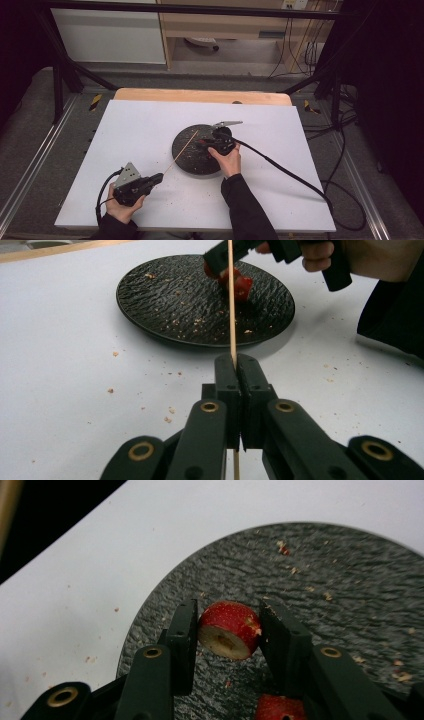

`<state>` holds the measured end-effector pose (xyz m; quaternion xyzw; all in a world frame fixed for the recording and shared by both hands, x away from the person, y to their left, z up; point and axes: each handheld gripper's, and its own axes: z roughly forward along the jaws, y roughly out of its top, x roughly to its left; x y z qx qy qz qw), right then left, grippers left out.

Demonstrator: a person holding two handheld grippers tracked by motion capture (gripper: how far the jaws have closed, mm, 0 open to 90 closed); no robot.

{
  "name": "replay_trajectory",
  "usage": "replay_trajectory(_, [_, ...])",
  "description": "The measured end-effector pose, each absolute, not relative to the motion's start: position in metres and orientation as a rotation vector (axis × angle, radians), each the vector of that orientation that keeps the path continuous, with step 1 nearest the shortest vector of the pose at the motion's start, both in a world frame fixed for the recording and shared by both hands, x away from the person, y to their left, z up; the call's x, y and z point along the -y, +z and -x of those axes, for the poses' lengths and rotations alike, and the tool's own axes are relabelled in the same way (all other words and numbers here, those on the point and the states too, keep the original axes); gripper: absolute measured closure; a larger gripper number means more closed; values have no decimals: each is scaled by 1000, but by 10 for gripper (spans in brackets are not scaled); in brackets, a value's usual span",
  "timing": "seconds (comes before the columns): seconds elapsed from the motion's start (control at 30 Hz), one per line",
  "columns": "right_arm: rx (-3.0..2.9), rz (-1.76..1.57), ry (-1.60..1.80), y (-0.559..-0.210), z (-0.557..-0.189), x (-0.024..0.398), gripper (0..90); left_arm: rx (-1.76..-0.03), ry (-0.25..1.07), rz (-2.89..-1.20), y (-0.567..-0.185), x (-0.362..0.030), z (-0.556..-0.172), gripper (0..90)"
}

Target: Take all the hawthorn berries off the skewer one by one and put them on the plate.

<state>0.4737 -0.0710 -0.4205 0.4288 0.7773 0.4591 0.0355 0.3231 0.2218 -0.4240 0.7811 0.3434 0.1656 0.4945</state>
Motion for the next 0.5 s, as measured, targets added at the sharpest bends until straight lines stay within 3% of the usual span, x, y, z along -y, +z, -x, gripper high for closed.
replay_trajectory(0.5, [-2428,-1268,1372,-427,-470,68,541,-834,402,-1895,-425,-221,-323,884])
